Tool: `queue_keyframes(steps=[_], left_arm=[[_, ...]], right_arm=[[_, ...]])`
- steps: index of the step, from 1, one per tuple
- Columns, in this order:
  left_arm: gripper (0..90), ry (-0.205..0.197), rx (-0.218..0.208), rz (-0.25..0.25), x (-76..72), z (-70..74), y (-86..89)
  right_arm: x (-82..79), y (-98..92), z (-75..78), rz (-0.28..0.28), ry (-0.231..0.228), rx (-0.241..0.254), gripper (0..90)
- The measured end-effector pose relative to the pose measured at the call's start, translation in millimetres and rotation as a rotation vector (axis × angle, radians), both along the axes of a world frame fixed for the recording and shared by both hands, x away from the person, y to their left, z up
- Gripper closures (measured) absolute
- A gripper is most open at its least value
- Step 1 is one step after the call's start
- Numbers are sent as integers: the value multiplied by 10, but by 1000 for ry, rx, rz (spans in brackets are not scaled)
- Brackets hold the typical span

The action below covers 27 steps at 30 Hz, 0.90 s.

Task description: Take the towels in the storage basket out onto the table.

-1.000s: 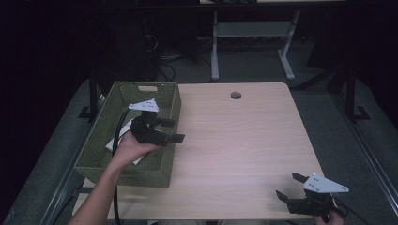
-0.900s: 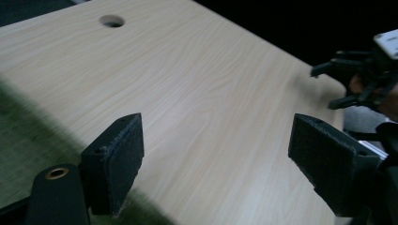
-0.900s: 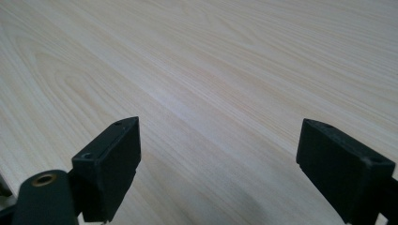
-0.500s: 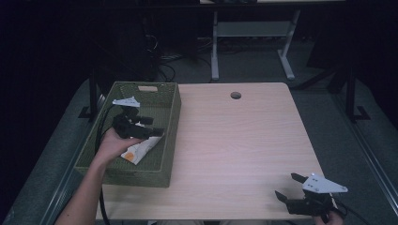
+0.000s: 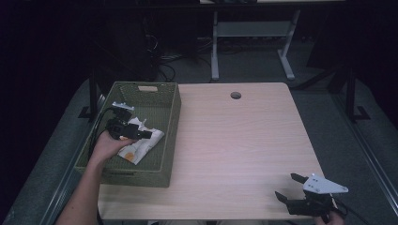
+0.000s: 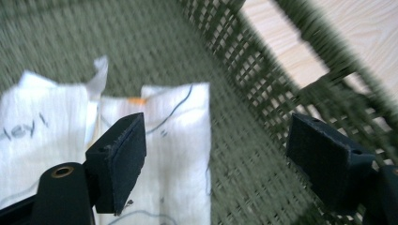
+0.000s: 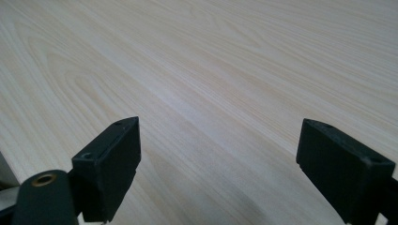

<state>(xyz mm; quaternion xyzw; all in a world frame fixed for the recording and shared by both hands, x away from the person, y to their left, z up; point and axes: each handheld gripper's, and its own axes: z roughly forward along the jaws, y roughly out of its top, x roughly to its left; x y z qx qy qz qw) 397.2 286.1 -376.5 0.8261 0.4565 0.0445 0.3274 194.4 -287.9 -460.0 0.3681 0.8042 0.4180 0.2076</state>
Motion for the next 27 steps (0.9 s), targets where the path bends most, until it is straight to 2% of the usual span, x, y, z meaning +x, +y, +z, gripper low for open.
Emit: queue_keyframes(steps=[1, 6, 9, 11, 12, 14, 15, 16, 17, 21, 22, 23, 26, 27], left_arm=[[206, 14, 9, 5, 8, -17, 10], [209, 29, 25, 36, 58, -88, 66], [209, 42, 67, 54, 98, -132, 72], [206, 52, 112, 67, 121, -171, 52], [206, 67, 153, 74, 139, -197, 39], [190, 75, 208, 86, 160, -236, 21], [187, 90, 249, 106, 183, -277, 15], [188, 90, 249, 106, 183, -277, 15], [188, 102, 273, 115, 202, -320, 17], [166, 186, 324, 141, 248, -424, 32], [161, 186, 324, 141, 248, -424, 32], [162, 211, 358, 135, 264, -475, 19], [167, 226, 373, 132, 277, -501, 1], [169, 239, 403, 120, 289, -523, -26]], right_arm=[[0, -2, 1, 4, -4, -1, 138], [-3, -11, 5, 2, -7, 4, 139], [-2, -16, 6, 3, -8, 6, 139], [-4, -16, 7, 1, -4, 8, 138], [-5, -17, 8, 1, -4, 9, 138], [-6, -16, 8, 3, -5, 8, 138], [-6, -17, 8, 4, -7, 7, 139], [-6, -17, 8, 4, -7, 7, 139], [-4, -16, 5, 3, -5, 11, 138], [3, -18, -6, 2, 2, 12, 138], [6, -22, -8, 4, -2, 10, 138], [4, -22, -8, 0, 1, 13, 138], [0, -22, -7, -3, 5, 18, 138], [3, -24, -7, -1, 2, 14, 138]])
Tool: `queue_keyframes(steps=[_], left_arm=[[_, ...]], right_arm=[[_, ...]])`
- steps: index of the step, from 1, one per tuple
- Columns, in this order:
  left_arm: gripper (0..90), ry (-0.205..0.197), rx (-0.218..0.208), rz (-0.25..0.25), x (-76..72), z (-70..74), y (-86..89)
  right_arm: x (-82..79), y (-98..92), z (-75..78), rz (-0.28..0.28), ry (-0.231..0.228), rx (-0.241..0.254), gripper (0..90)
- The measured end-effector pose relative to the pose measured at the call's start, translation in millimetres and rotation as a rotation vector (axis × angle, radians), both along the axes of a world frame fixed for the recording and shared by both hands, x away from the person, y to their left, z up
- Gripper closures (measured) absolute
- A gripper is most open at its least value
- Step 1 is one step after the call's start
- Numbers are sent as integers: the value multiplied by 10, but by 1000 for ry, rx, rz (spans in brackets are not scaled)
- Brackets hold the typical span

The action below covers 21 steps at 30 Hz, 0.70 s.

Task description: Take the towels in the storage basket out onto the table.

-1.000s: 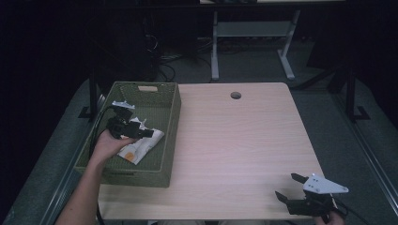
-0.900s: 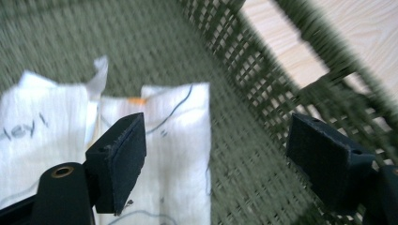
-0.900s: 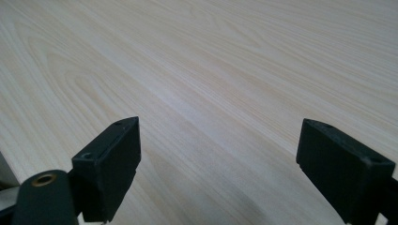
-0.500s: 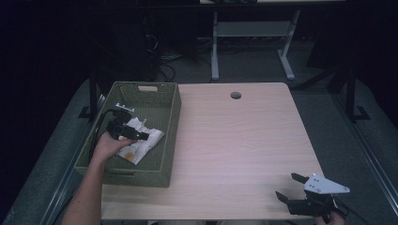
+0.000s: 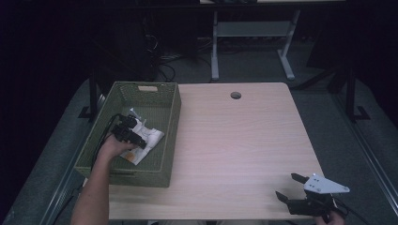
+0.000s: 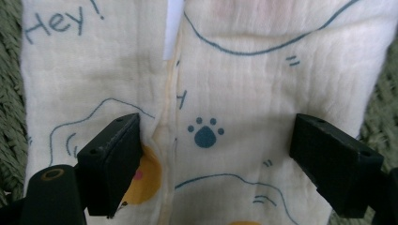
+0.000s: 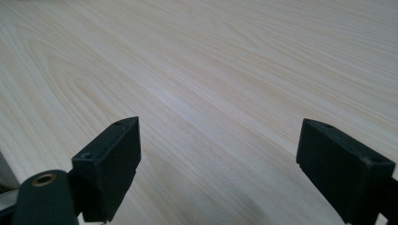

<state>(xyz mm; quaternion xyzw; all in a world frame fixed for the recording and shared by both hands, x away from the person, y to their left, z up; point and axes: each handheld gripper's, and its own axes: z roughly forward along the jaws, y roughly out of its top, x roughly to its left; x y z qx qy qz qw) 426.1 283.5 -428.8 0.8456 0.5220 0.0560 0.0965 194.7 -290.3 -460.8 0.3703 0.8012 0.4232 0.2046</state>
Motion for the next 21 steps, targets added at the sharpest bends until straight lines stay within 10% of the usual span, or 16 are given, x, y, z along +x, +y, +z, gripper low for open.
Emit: queue_keyframes(steps=[10, 21], left_arm=[[174, 25, 44, 13, 42, -36, -76], [413, 14, 29, 47, 35, 17, -59]], right_arm=[[0, -1, 1, 3, 1, -2, 138], [5, -11, -2, 8, -1, -3, 139]])
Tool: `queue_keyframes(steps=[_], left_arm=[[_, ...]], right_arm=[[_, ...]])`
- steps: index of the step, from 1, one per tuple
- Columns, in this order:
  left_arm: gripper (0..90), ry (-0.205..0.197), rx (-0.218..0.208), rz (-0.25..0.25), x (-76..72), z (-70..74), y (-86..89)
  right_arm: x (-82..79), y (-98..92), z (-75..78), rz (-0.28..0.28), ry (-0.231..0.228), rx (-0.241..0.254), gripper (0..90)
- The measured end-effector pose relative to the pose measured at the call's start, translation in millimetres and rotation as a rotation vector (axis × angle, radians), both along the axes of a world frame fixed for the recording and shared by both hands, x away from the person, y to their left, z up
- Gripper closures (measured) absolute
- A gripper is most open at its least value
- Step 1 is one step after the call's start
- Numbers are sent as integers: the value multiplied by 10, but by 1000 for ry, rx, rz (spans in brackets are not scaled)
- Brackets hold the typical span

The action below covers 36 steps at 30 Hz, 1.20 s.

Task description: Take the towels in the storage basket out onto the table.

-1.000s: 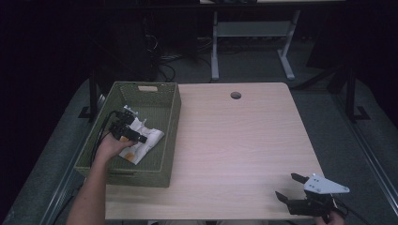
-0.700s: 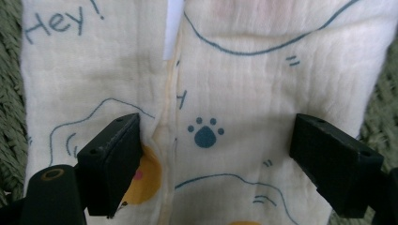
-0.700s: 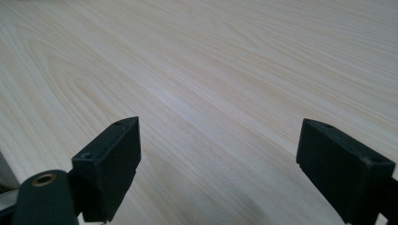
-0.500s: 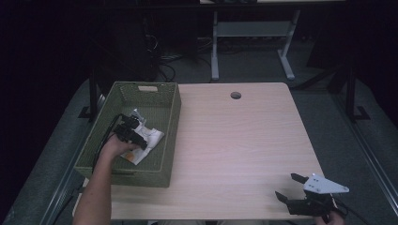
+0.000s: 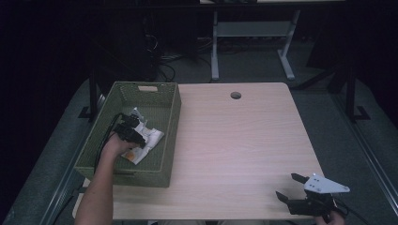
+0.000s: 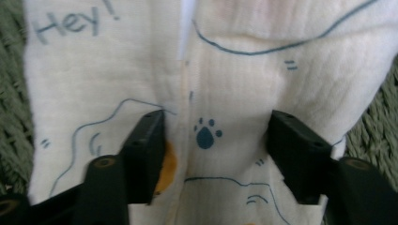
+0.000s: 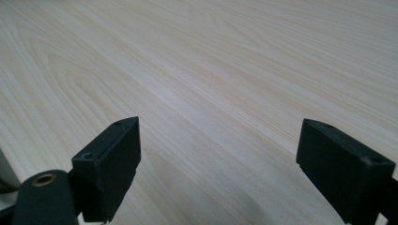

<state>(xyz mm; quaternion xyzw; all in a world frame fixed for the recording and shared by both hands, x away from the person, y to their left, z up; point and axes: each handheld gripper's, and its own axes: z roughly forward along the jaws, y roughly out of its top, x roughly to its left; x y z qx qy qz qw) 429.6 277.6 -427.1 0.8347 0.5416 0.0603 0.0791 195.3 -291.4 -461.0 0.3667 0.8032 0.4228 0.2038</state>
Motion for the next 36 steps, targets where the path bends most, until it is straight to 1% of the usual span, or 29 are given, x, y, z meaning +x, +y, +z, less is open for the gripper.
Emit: queue_keyframes(steps=[1, 2, 3, 5, 6, 7, 8, 10, 11, 12, 13, 14, 18, 19, 20, 22, 23, 24, 25, 26, 27, 28, 29, 30, 31, 32, 33, 36], left_arm=[[480, -7, -5, 18, -2, 9, 18], [510, -7, -5, 18, -2, 9, 18], [560, -15, 3, 11, -9, 24, 21], [640, -20, 4, 13, -15, 29, 21], [673, -20, 4, 13, -15, 29, 21], [673, -22, 3, 10, -12, 38, 30], [748, -25, -4, 11, -6, 44, 41], [797, -28, -9, 12, -5, 51, 44], [813, -33, -10, 4, -11, 62, 38], [823, -33, -10, 4, -11, 62, 38], [832, -27, -23, -1, -21, 73, 34], [840, -27, -23, -1, -21, 73, 34], [859, -33, -33, -11, -41, 128, 50], [865, -40, -42, -10, -54, 154, 56], [867, -40, -42, -10, -54, 154, 56], [868, -44, -56, -13, -66, 201, 67], [869, -60, -58, -16, -78, 247, 71], [869, -60, -58, -16, -78, 247, 71], [869, -75, -92, -11, -104, 313, 75], [869, -75, -92, -11, -104, 313, 75], [869, -99, -101, -19, -136, 404, 85], [869, -99, -101, -19, -136, 404, 85], [869, -122, -138, -16, -173, 478, 107], [869, -122, -138, -16, -173, 478, 107], [869, -142, -182, -7, -210, 549, 143], [869, -142, -182, -7, -210, 549, 143], [869, -158, -203, -2, -231, 595, 169], [869, -191, -241, 4, -286, 689, 218]], right_arm=[[-4, 5, 5, -2, 1, 3, 138], [-6, 6, 7, -2, -1, 3, 138], [-8, 6, 7, -3, -2, 4, 138], [-3, 1, 4, -1, -1, 2, 138], [-3, 1, 4, -1, -1, 2, 138], [-2, 0, 3, -1, -1, 2, 138], [-4, -1, 4, -1, -2, 1, 138], [-7, -6, 5, -4, -3, 5, 138], [-5, -11, 5, -3, -2, 6, 138], [-5, -11, 5, -3, -2, 6, 138], [0, -16, 2, -5, -1, 8, 139], [0, -16, 2, -5, -1, 8, 139], [-11, -15, 9, -7, 0, 6, 139], [-11, -22, 9, -7, -6, 7, 138], [-11, -22, 9, -7, -6, 7, 138], [-10, -25, 10, -12, -4, 12, 138], [-8, -25, 9, -12, -4, 12, 138], [-8, -25, 9, -12, -4, 12, 138], [-8, -23, 9, -9, -7, 8, 138], [-8, -23, 9, -9, -7, 8, 138], [-10, -18, 13, -9, -7, 12, 138], [-10, -18, 13, -9, -7, 12, 138], [-12, -17, 15, -10, -7, 9, 138], [-12, -17, 14, -10, -8, 9, 139], [-13, -15, 14, -12, -6, 14, 138], [-13, -15, 14, -12, -6, 14, 138], [-11, -18, 12, -11, -8, 13, 138], [-14, -22, 17, -14, -10, 10, 139]])
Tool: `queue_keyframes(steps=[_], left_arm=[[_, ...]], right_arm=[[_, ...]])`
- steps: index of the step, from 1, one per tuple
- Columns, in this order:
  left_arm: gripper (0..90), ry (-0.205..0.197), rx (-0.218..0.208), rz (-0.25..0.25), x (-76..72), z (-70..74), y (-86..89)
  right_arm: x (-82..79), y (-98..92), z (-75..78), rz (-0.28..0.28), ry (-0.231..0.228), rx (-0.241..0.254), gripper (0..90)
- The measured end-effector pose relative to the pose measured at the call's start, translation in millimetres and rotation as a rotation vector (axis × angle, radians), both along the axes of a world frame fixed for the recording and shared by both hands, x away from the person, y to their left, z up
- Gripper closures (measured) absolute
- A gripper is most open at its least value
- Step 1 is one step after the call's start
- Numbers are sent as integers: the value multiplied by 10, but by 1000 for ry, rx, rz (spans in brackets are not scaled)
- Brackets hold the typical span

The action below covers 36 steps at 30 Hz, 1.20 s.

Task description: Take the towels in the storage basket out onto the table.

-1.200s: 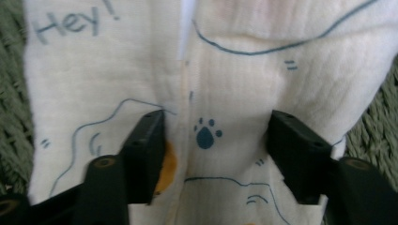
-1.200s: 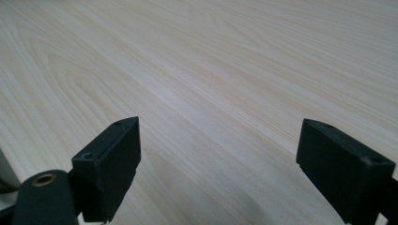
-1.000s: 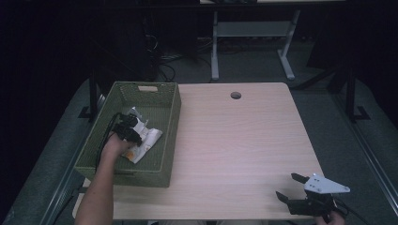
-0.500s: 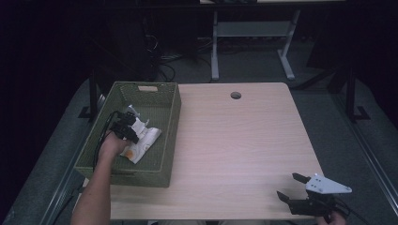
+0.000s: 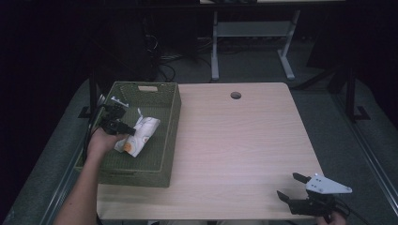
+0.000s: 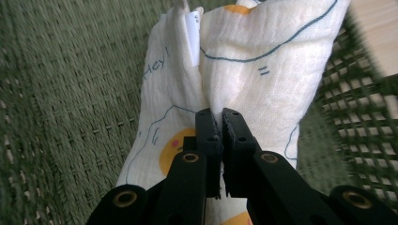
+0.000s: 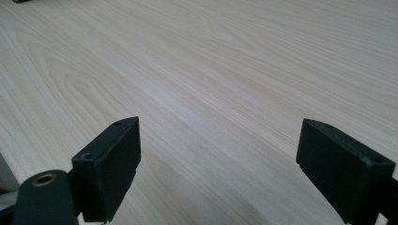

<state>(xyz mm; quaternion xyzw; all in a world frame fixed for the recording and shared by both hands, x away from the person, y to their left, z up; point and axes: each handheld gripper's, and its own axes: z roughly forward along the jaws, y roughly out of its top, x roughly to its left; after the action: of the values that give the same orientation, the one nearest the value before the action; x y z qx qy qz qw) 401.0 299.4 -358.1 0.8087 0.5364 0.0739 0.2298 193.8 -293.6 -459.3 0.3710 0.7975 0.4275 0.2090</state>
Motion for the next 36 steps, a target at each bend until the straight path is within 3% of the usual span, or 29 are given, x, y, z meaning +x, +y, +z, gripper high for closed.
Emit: queue_keyframes(steps=[1, 7, 9, 14, 15, 17, 18, 19, 30, 32, 36], left_arm=[[870, -19, -30, -4, -41, 51, 28], [870, -50, -91, -7, -130, 147, 90], [870, -71, -139, -8, -175, 200, 125], [870, -98, -184, -14, -259, 260, 166], [870, -108, -230, -14, -288, 280, 193], [870, -112, -241, -14, -302, 293, 203], [870, -116, -265, -9, -315, 302, 209], [870, -117, -324, -26, -335, 319, 224], [870, -154, -442, -52, -397, 436, 271], [870, -165, -489, -52, -410, 460, 293], [870, -176, -520, -58, -419, 496, 299]], right_arm=[[-4, -4, 4, -3, -2, -2, 138], [-4, -13, 4, -12, -2, 6, 138], [-5, -14, 5, -13, -2, 6, 138], [-4, -18, 8, -12, -8, 4, 138], [-4, -19, 8, -16, -5, 10, 138], [-3, -22, 6, -16, -6, 9, 138], [-1, -27, 3, -15, -7, 7, 139], [-3, -26, 2, -17, -6, 9, 139], [-9, -22, 1, -25, -5, 11, 138], [-10, -21, 0, -26, -6, 10, 138], [-10, -19, -4, -28, -5, 12, 139]])
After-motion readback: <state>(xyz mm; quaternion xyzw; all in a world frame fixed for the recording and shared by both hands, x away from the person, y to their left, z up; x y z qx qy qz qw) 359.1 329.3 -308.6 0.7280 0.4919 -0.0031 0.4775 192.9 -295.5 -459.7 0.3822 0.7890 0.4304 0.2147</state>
